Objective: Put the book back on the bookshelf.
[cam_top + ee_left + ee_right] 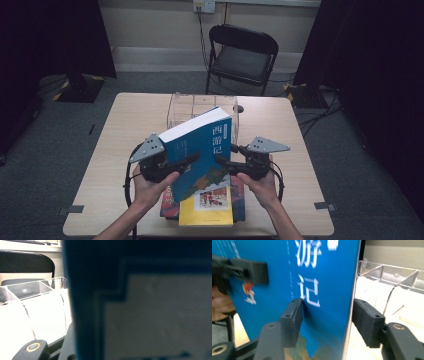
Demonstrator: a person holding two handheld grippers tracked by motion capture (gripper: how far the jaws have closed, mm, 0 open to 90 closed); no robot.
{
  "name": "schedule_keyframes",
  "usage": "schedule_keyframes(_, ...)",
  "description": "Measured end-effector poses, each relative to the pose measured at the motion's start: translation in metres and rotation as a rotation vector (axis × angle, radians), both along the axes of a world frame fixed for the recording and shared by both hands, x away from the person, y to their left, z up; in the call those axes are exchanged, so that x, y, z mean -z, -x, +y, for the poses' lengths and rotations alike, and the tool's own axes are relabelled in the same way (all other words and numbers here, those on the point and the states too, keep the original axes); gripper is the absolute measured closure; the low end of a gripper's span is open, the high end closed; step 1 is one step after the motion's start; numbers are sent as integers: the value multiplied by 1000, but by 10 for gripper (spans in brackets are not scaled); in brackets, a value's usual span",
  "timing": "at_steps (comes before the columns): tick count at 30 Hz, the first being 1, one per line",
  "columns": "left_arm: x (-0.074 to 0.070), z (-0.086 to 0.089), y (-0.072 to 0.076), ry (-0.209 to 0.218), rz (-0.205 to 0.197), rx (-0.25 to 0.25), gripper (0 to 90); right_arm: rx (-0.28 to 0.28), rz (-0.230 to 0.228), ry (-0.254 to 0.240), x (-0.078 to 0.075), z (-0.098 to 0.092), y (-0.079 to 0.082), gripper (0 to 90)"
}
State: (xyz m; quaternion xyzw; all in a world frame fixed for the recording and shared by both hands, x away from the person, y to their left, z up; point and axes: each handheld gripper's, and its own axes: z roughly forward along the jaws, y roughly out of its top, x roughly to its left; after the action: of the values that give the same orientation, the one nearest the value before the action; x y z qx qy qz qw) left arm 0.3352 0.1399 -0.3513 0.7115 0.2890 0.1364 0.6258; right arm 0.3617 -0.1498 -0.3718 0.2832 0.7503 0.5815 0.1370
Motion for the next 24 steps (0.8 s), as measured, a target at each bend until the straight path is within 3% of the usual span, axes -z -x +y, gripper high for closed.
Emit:
schedule_keyframes(2,0,1,-2,5,13,-4,608,16,15,21,4,-2,-1,368)
schedule_keyframes(9,-1,7,-6,19,60,-33,611,91,68,8,20,-32,3,352)
schedule_keyframes(13,-3,11,-7,14,62,-44,612,163,118,46,38,-62,10,329)
schedule_keyframes(14,-4,12,-8,5,61,-47,612,163,118,46,38,-62,10,329)
schedule_keyframes(24,-11,25,-14,-6,58,-107,614,321,220,208,74,-108,22,279)
